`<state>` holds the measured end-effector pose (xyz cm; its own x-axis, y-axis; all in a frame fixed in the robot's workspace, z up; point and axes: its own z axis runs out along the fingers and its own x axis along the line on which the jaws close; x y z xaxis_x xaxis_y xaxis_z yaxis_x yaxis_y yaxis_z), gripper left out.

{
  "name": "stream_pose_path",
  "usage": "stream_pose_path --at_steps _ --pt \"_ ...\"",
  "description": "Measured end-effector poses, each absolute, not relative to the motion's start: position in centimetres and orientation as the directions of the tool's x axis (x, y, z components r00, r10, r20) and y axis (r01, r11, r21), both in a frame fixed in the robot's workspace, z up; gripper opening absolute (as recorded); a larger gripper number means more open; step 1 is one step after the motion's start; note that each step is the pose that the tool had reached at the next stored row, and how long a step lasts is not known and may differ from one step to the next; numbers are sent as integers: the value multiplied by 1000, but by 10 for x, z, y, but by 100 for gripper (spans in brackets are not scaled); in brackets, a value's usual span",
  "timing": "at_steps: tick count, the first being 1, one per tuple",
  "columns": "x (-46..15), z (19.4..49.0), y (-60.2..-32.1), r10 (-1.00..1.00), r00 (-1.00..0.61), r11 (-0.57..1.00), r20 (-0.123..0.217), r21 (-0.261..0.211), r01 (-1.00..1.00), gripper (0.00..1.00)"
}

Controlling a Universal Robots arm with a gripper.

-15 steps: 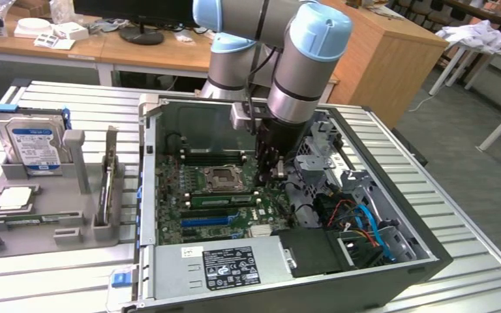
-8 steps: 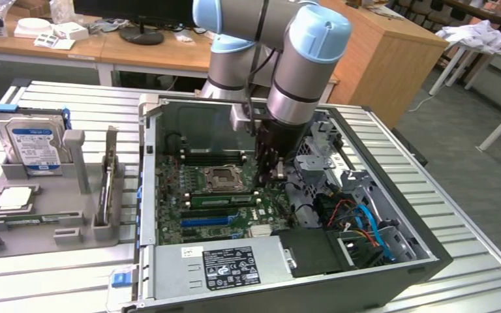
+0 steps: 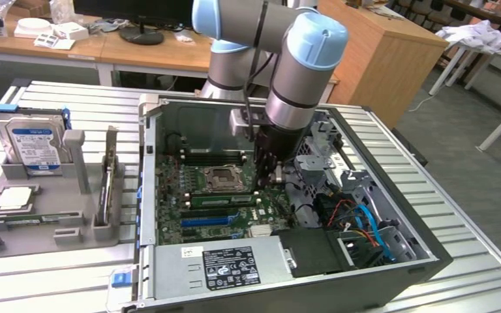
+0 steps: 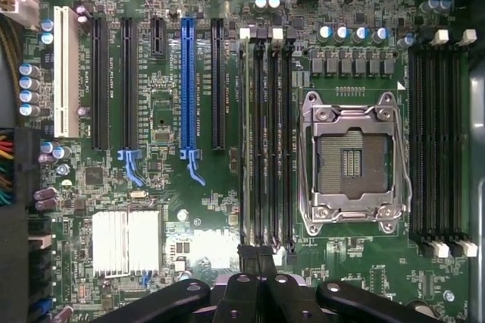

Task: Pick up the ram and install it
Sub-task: 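Press down the ram until it locks into place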

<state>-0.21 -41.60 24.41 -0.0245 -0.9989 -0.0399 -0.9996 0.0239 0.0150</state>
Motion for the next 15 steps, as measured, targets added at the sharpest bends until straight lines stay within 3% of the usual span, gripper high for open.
stream_pose_path --at_steps 15 --pt "-2 234 -416 -999 -25 24 -40 14 -1000 11"
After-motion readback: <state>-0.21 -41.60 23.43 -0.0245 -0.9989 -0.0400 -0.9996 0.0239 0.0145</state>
